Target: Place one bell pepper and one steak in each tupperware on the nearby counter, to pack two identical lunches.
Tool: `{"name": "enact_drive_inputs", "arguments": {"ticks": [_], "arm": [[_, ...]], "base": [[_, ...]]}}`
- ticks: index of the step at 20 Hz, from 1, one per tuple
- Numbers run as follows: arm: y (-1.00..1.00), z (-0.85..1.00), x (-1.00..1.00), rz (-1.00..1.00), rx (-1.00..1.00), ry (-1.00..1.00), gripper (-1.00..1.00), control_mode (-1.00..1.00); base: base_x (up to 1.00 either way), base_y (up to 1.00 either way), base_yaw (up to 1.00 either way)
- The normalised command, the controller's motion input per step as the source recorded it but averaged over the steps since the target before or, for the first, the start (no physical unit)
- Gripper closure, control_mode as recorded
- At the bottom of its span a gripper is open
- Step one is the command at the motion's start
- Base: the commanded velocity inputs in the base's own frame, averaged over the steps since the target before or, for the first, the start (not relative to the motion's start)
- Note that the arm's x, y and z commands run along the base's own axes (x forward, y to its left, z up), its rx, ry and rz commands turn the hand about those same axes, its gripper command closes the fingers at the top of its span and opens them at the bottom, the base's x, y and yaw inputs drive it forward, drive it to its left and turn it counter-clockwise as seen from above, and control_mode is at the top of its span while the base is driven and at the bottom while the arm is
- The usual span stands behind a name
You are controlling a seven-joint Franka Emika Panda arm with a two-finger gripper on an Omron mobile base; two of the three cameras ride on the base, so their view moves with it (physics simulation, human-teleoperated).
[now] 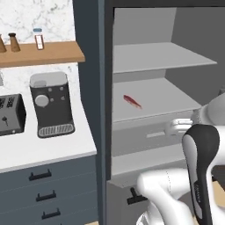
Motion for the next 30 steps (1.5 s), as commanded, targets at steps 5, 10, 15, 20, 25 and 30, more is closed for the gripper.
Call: {"name": "enact_drive_inputs", "arguments": {"ticks": [5, 10, 15, 20, 25, 30], "arm": [[0.0, 0.0, 0.0, 0.0, 0.0, 0.0, -1.0, 1.0], [0.0, 0.0, 0.0, 0.0, 0.0, 0.0, -1.0, 1.0], [0.0, 0.0, 0.0, 0.0, 0.0, 0.0, -1.0, 1.0], [0.0, 0.0, 0.03, 0.0, 0.0, 0.0, -1.0, -1.0], [0.02, 0.0, 0.59, 0.08, 0.0, 0.0, -1.0, -1.0], [0.1, -0.27, 0.85, 0.11, -0.01, 0.03, -1.0, -1.0]], "base": [[0.42, -0.26, 0.0], [0.06, -0.01, 0.0], [0.0, 0.0, 0.0], [0.0, 0.0, 0.0], [0.0, 0.0, 0.0], [0.0, 0.0, 0.0]]}}
